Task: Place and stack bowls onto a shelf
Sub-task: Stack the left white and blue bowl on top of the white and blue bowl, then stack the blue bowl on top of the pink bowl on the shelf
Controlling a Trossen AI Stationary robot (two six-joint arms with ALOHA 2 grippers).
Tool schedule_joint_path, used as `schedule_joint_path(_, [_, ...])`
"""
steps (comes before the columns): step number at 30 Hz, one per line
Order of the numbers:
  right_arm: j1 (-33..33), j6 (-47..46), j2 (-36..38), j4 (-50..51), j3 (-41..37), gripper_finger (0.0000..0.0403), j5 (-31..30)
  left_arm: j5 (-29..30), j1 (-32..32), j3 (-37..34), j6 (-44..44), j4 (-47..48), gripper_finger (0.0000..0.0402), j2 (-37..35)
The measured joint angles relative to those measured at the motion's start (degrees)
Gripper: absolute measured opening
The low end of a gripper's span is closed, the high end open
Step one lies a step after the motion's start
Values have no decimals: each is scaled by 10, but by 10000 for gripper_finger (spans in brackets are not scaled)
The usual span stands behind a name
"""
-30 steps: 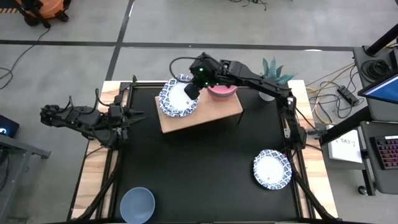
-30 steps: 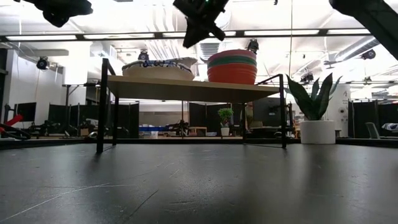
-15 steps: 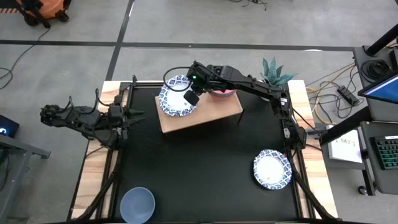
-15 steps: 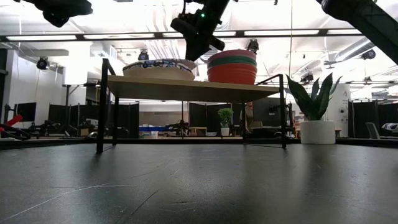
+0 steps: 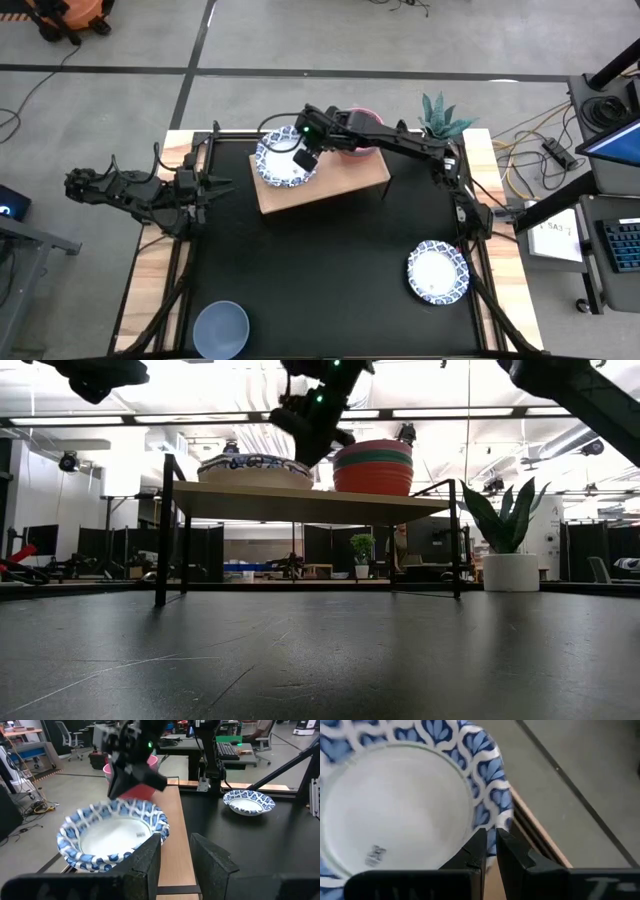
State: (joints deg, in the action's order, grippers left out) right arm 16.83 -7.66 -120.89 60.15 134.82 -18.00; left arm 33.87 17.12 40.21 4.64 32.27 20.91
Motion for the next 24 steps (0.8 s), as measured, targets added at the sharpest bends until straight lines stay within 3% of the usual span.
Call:
schedule_joint_path(9, [-19,5,15,-3,1,31,0,0,0,-2,-1,0,91,0])
schedule_joint_path(14, [-62,24,52,1,1,31,0,-8,0,-2,3,-1,91,2])
schedule_joint_path(24, [-188,28,87,65,-4,31,-22,-116,0,-2,-3,-101,91,58])
